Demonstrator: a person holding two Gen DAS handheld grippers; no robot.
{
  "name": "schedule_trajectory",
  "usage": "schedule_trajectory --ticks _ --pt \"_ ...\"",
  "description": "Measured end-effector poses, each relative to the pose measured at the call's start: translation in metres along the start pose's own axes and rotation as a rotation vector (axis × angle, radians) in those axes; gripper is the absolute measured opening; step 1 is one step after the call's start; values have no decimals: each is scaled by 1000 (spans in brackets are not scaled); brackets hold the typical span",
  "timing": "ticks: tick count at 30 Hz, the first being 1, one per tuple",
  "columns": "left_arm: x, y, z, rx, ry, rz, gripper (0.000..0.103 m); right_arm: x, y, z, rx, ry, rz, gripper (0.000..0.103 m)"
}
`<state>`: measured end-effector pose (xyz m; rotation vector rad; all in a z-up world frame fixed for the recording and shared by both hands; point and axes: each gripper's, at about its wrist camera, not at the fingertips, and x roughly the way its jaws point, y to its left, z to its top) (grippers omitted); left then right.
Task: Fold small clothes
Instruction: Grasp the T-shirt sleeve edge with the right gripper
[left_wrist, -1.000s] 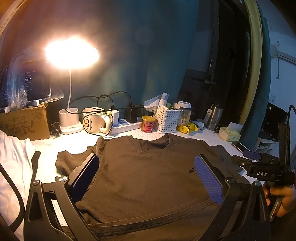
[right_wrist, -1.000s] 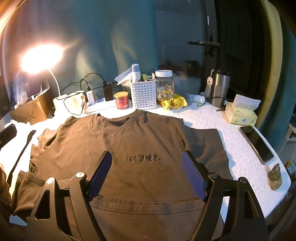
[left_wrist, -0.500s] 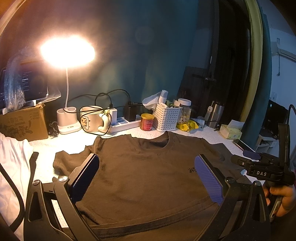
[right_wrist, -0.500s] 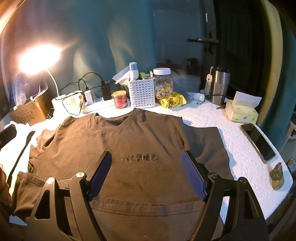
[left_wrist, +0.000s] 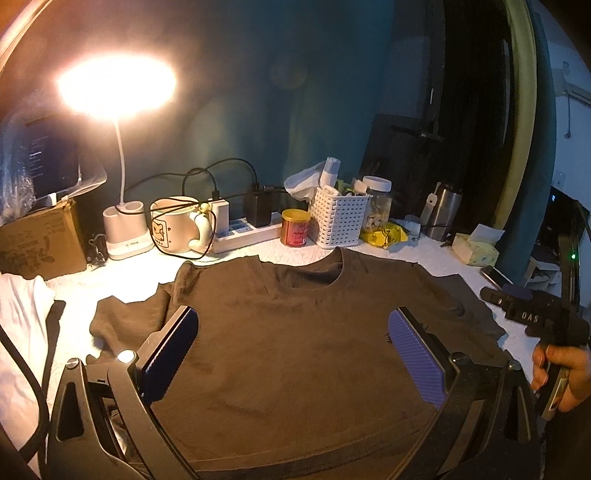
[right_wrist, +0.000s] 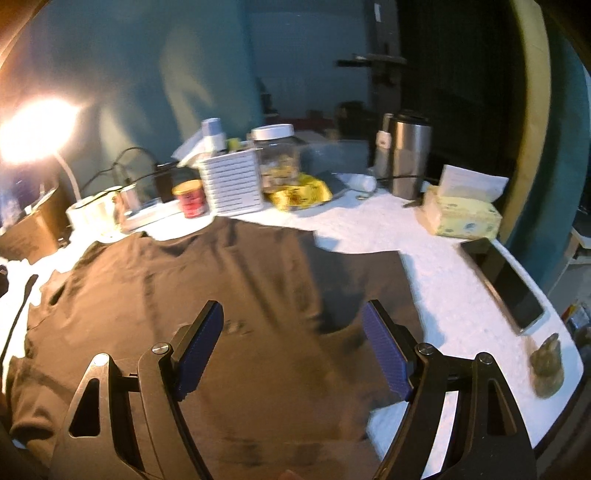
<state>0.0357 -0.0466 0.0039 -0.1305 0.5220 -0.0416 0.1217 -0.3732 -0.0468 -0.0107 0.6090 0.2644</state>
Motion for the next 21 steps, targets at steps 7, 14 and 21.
schedule_trajectory --ticks 7,14,21 --pt "23 -8 2 2 38 19 102 27 -46 13 30 22 -60 81" --pt "43 -11 3 7 77 45 102 71 -83 16 65 107 -74 81" --pt "63 -9 2 -11 118 64 102 113 -110 22 99 197 -30 72"
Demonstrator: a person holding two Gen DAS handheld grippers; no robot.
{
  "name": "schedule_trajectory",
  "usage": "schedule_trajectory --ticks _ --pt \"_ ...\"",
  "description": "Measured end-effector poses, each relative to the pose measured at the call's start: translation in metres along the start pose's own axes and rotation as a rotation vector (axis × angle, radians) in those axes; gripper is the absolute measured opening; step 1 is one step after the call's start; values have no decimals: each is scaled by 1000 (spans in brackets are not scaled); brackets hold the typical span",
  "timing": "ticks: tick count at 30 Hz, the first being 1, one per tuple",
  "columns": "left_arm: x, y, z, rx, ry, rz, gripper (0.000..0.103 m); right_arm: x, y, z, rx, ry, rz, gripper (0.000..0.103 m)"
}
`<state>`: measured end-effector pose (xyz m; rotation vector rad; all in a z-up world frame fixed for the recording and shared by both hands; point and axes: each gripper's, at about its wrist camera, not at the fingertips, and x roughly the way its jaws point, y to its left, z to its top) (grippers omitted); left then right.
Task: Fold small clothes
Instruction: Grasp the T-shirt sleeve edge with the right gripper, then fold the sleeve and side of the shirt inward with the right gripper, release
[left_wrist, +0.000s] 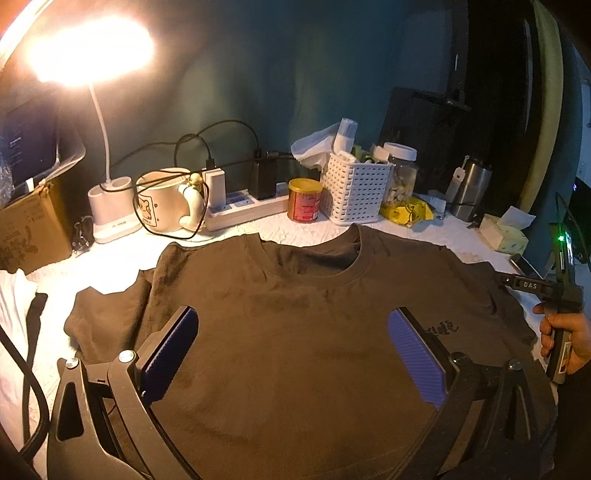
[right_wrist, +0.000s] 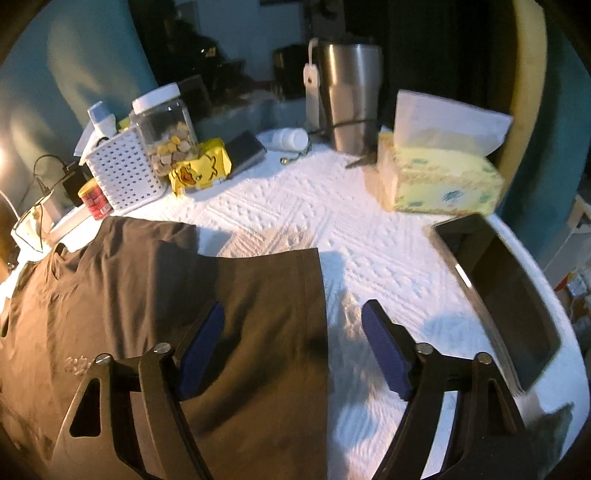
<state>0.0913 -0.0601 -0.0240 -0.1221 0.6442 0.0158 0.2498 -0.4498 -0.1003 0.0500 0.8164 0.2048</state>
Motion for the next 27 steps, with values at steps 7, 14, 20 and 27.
schedule_trajectory --ticks 7,14,20,27 --pt "10 3 0 -13 29 -6 102 18 15 -2 -107 44 -35 49" --pt "2 7 1 -11 13 -28 102 15 31 -3 -185 35 12 11" --pt "-7 20 -1 -39 -5 -44 102 -16 51 7 -184 -55 39 11" --pt "-19 38 -6 -56 -30 -72 102 -47 89 15 -225 -109 78 11"
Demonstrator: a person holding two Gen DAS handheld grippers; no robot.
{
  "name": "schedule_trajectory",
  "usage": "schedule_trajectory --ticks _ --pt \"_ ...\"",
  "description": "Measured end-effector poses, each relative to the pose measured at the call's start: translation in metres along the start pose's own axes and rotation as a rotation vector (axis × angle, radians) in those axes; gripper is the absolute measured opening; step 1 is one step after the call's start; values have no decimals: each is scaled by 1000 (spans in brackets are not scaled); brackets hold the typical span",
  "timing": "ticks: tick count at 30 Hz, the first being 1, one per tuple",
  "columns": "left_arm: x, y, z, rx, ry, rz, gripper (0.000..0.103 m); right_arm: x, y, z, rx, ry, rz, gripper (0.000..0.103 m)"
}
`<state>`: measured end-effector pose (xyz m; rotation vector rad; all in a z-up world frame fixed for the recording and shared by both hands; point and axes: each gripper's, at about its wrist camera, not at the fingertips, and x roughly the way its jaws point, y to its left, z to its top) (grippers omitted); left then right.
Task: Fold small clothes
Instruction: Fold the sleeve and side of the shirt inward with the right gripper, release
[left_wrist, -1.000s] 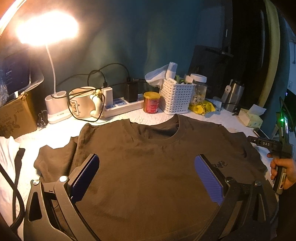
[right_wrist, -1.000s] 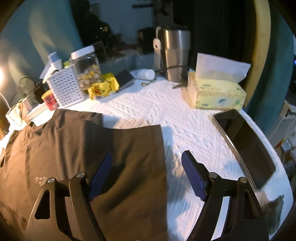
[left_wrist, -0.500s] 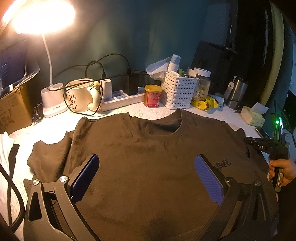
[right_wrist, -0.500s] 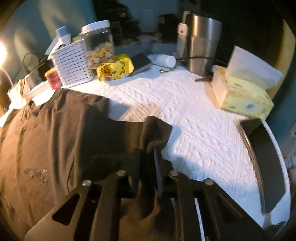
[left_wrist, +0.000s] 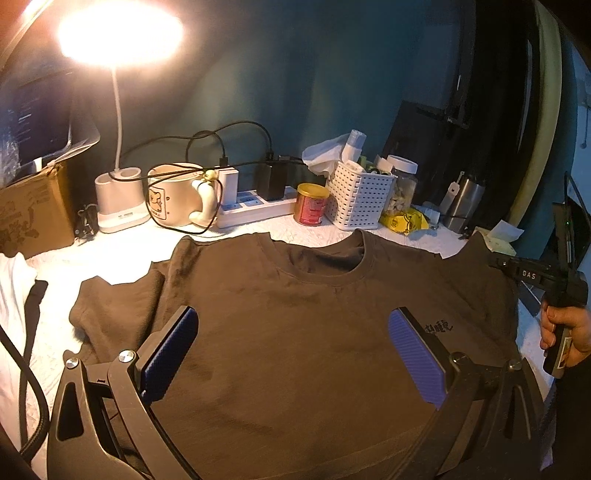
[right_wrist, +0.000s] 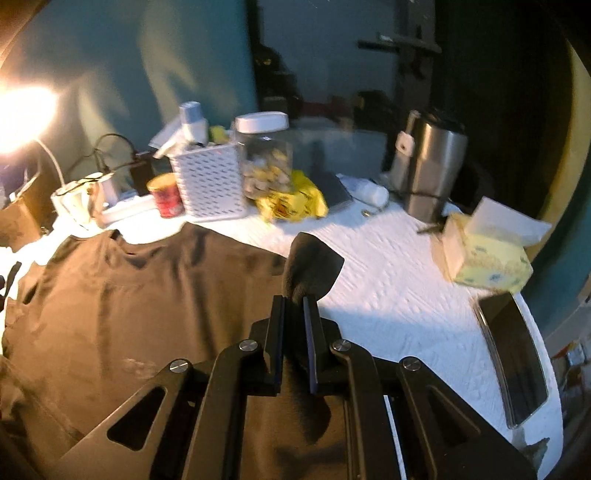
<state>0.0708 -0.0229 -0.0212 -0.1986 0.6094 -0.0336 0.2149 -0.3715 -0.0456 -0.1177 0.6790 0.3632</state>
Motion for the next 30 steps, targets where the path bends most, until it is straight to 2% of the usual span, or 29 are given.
schedule_trajectory --ticks 9,20,21,25,30 --pt "-12 33 -10 -42 -5 -9 102 9 61 -5 -43 43 45 11" --pt "-24 52 -18 -59 -5 -18 102 41 115 -33 -29 160 89 12" --pt "-25 51 -19 -57 -4 -19 102 43 117 -36 -28 167 91 16" --pt "-29 49 -20 -50 -8 -25 102 35 122 -40 -25 149 146 45" --pt "-33 41 -21 -33 -8 -35 102 13 122 -43 -55 109 150 46"
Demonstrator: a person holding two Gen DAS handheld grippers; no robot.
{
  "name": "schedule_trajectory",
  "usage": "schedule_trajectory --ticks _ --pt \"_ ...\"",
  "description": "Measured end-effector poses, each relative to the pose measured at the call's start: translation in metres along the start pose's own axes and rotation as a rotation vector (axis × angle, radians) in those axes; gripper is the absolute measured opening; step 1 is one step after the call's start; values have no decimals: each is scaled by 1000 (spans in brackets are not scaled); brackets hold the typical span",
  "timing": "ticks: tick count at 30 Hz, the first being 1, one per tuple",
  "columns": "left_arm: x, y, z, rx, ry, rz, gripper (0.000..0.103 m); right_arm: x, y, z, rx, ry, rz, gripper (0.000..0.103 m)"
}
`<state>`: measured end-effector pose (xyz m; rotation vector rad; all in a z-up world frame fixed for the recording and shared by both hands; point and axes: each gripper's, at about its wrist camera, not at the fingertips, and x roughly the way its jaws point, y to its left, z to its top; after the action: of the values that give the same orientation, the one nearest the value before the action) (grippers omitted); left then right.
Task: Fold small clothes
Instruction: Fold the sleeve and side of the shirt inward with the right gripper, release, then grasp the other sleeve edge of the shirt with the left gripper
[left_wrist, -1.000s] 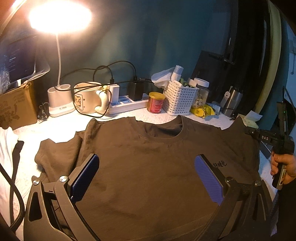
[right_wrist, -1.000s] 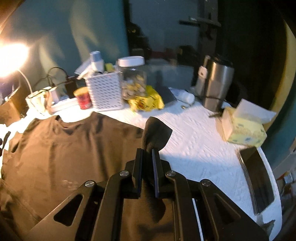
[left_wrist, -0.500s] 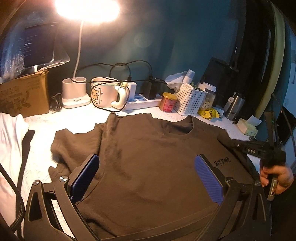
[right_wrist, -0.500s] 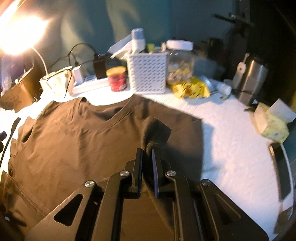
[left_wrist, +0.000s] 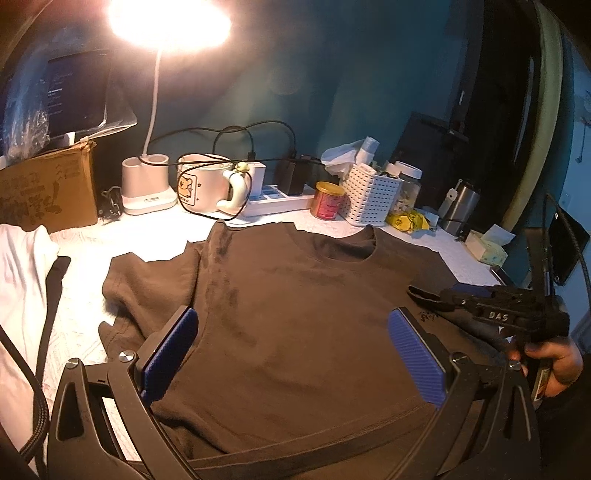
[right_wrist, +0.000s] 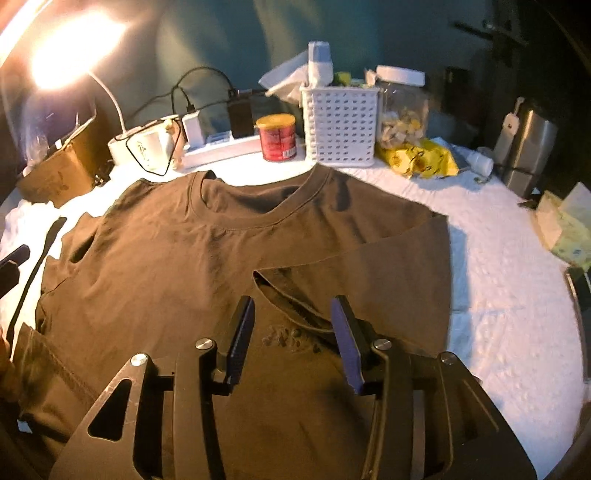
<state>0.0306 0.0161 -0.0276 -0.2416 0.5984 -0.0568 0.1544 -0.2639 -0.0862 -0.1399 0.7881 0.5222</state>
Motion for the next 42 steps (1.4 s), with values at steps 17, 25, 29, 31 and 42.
schedule_trajectory --ticks 17,25,29,31,42 --pt "-1 -37 -4 62 16 -11 102 -29 -98 -46 200 64 -86 46" --pt "-8 -35 -7 54 20 8 102 -36 -61 -53 100 21 92 46" --pt "-12 -35 -9 59 18 4 102 -37 -38 -57 31 37 130 42" --pt "-13 -34 -10 57 19 3 102 -35 -28 -62 -1 63 145 42" --pt "-21 9 -11 30 15 70 102 -53 -8 -61 -52 59 66 42"
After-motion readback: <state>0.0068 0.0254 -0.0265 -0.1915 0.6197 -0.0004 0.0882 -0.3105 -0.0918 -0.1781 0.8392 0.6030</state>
